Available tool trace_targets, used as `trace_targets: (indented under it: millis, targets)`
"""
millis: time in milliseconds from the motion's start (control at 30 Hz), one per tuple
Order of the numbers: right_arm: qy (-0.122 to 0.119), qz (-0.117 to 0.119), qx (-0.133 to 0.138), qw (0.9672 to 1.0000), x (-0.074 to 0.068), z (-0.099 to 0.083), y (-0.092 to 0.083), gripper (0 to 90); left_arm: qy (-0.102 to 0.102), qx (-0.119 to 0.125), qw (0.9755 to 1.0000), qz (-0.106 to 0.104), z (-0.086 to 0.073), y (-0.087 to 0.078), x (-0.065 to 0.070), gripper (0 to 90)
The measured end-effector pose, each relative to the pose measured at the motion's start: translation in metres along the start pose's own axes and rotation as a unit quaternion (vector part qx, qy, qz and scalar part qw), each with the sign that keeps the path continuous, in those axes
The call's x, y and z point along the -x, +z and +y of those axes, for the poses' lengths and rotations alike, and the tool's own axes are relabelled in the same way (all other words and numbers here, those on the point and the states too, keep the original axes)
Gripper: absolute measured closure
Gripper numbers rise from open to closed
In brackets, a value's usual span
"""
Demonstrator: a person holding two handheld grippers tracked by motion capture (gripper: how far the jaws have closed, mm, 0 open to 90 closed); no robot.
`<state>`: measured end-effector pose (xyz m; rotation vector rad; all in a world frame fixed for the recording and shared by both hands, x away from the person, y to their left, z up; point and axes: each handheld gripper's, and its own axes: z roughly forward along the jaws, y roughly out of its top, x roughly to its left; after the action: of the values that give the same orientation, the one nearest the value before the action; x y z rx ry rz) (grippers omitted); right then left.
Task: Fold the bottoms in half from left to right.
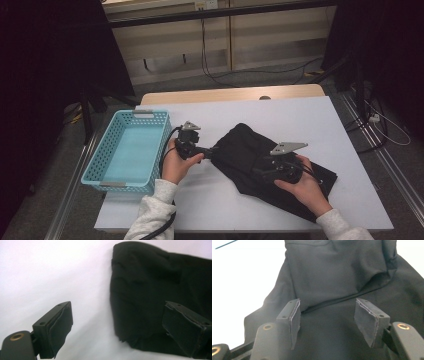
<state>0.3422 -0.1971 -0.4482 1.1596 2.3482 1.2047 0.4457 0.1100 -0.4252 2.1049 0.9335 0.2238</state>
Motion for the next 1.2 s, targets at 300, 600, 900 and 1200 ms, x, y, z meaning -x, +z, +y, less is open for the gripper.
trace_targets:
  millis: [300,600,900,1200]
  targets:
    - [0.004,0.009,0.01,0.9999,-0.003,0.003,0.004,46.0,-0.002,-0.003,1.0,0.002,0.0,-0.001,-0.003,9.0]
    - [0.004,0.023,0.012,0.9997,-0.007,0.006,0.01,51.2,-0.007,0.003,1.0,0.005,-0.001,-0.002,-0.006,8.7]
    - [-0.01,0.02,-0.018,0.9996,-0.019,0.012,0.032,46.9,-0.01,0.002,0.9999,0.004,-0.004,-0.004,-0.008,8.7]
    - [-0.014,0.005,-0.028,0.9995,-0.024,0.015,0.039,47.3,-0.009,0.004,0.9999,0.013,-0.009,-0.015,-0.01,8.7]
